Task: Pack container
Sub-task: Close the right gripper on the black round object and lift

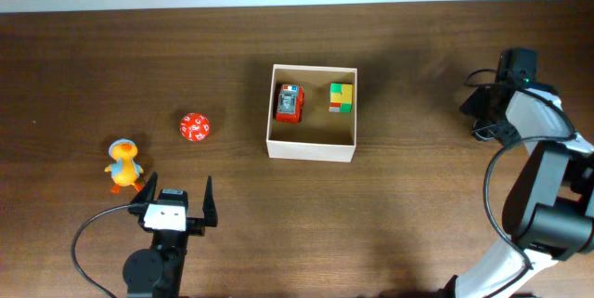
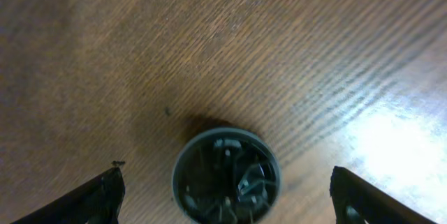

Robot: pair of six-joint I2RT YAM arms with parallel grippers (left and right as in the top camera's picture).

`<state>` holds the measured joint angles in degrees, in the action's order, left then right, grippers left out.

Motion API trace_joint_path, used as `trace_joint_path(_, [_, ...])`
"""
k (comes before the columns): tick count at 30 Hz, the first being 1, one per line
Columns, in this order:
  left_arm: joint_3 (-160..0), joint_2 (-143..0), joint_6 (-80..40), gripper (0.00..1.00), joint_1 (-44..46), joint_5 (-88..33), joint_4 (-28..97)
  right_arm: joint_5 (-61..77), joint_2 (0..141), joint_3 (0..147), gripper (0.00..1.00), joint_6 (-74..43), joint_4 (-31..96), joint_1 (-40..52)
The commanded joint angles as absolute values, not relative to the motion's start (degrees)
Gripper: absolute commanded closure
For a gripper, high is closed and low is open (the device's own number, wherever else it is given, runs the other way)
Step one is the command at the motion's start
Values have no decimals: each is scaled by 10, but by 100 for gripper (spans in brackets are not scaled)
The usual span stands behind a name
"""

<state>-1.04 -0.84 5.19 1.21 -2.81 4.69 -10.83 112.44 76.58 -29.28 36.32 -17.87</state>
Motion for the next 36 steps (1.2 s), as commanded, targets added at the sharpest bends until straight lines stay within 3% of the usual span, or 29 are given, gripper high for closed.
trace_joint_path(1, [-7,-4,63,1,13,-28,47,-100,1147,759,12,-274,350,-181])
trace_joint_path(7, [-7,-4,63,1,13,-28,47,-96,1151,759,40,-275,346,-181])
trace_joint_path(23, [-7,-4,63,1,13,-28,47,-96,1189,759,41,-275,338,-181])
trace_joint_path(30, [-7,-4,63,1,13,-28,47,-96,1189,759,52,-274,336,-181])
trace_joint_path(36, [-7,-4,63,1,13,-28,47,-96,1189,759,53,-273,336,-181])
